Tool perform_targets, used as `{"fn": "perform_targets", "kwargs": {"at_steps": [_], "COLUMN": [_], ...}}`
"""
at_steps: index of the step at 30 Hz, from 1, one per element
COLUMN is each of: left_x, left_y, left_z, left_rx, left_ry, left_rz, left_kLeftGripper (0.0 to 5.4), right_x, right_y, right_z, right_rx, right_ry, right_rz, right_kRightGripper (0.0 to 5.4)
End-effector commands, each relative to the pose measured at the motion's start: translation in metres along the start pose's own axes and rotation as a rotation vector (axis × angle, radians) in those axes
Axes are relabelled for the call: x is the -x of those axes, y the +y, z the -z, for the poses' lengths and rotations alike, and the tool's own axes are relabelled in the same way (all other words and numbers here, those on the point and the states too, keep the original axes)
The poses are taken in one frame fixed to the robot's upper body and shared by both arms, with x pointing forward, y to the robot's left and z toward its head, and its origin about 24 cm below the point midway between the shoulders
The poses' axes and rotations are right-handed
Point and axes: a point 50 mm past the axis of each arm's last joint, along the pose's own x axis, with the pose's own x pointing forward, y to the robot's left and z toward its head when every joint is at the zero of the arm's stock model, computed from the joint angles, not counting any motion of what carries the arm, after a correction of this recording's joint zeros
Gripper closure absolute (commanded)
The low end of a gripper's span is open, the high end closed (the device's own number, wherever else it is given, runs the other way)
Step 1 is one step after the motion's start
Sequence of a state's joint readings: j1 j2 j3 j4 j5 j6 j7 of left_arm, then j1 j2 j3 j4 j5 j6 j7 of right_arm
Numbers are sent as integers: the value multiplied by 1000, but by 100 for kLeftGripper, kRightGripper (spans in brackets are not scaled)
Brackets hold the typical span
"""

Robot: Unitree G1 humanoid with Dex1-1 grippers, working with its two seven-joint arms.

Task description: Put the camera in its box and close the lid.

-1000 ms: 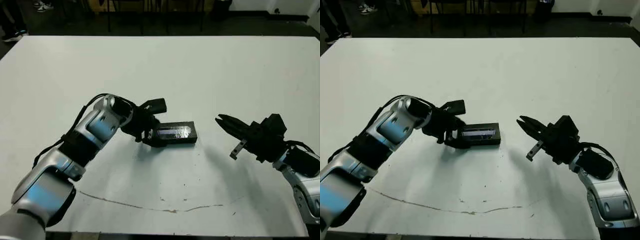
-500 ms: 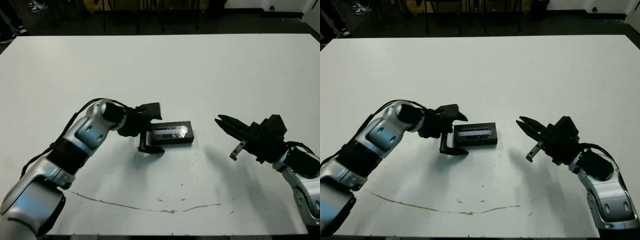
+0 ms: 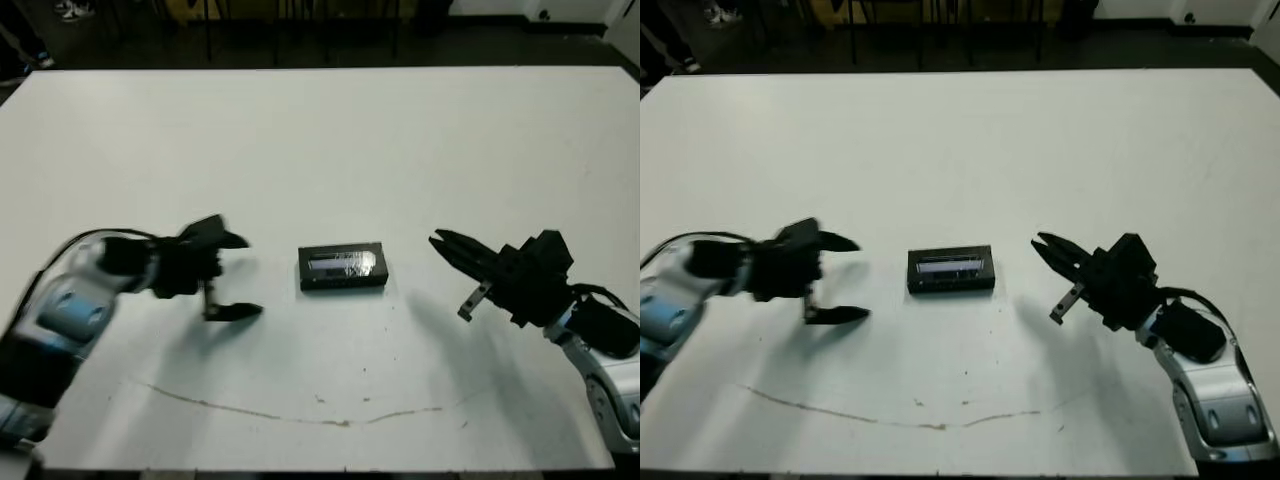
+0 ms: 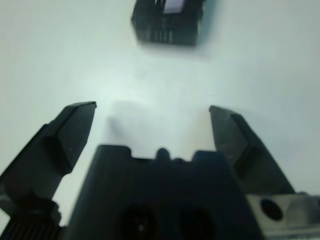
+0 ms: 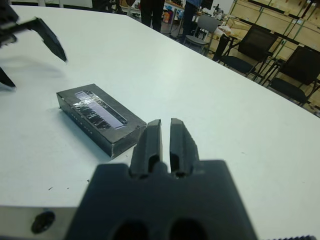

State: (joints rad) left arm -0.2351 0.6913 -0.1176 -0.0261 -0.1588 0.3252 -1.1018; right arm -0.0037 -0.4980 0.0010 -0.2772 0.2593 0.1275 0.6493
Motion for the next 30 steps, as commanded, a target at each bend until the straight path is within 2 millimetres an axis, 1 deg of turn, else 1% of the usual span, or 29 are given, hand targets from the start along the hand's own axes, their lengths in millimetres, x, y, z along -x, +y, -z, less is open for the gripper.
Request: {"fn": "perform_targets", "kwargs": {"at_steps": [1,4,5,7,9,11,15,18,21,26,30], "left_x": [23,31,30,27,17,6,-18,-35,-55,-90,-112], "left_y": [1,0,-1,-5,-11,-16,-27,-34,-42,-56,-64], "left_z": [2,-3,-6,-13,-24,-36,-60,-73,-81,-89,-88], "left_rx": [71,185,220,257,249,229,233,253,277,336,372], "left_ry": [-35,-213,-278,-373,-467,-560,-678,-710,-705,-606,-502], "left_rz": [-95,-275,-335,-441,-527,-578,-618,-593,-552,-495,-475], "left_kLeftGripper": [1,1,1,19,44,79,156,214,272,367,442], "right_x": [-2,-4,-5,-6,-6,-6,-5,-4,-3,1,2], "right_y": [3,3,3,3,3,3,5,6,7,6,5], "right_z": [5,6,6,7,7,8,13,16,19,23,22], "right_rx": [-22,-40,-47,-58,-80,-111,-175,-192,-203,-229,-233], "right_ry": [24,17,10,3,-9,-28,-37,-23,-11,-1,3], "right_rz": [4,12,15,24,44,74,157,226,274,317,335], "right_kRightGripper": [540,540,540,540,540,540,540,540,540,540,540]}}
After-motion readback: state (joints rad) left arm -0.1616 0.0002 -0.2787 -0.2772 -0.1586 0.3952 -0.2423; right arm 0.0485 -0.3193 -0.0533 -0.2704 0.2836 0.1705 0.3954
